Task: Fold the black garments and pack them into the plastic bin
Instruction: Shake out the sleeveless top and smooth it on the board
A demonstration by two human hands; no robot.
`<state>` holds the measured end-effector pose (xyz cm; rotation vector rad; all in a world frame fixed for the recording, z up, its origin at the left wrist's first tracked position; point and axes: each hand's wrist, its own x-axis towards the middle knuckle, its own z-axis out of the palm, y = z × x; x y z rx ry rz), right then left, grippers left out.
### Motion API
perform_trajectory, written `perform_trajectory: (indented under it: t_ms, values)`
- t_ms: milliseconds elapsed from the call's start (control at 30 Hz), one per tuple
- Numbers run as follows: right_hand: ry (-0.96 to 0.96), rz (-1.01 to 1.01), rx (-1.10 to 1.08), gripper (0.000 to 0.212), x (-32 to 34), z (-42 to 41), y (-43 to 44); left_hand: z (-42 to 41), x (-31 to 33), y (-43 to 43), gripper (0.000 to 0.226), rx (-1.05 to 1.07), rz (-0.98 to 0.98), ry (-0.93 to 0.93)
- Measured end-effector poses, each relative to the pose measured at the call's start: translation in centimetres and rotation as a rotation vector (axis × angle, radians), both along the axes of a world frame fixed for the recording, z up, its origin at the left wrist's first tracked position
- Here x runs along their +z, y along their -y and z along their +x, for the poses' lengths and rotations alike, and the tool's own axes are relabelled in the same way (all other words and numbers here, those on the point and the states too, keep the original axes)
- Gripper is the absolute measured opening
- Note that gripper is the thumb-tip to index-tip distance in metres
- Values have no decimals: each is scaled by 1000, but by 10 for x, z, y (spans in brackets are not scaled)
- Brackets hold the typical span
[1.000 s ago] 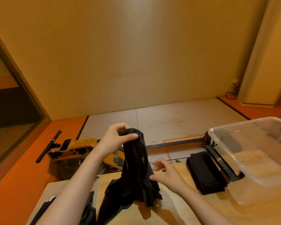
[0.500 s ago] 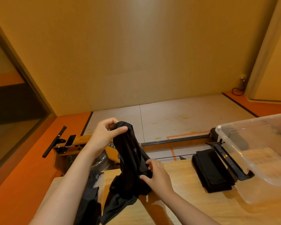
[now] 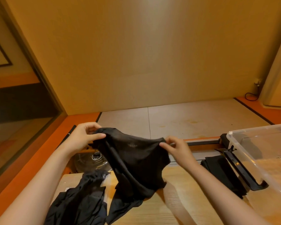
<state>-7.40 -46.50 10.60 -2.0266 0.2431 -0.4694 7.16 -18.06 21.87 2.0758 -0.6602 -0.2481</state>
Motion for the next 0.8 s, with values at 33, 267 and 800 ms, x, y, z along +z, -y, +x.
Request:
perform_trajectory:
  t_ms: [33, 267, 800]
  values:
    - [18, -17, 0, 14, 15, 1, 10, 4, 7, -6, 5, 7, 15, 16]
    - [260, -95, -25, 9, 122, 18, 50, 11, 61, -8, 8, 43, -79, 120]
    - [496, -233, -34, 13, 261, -1, 93, -35, 152, 51, 16, 73, -262, 322]
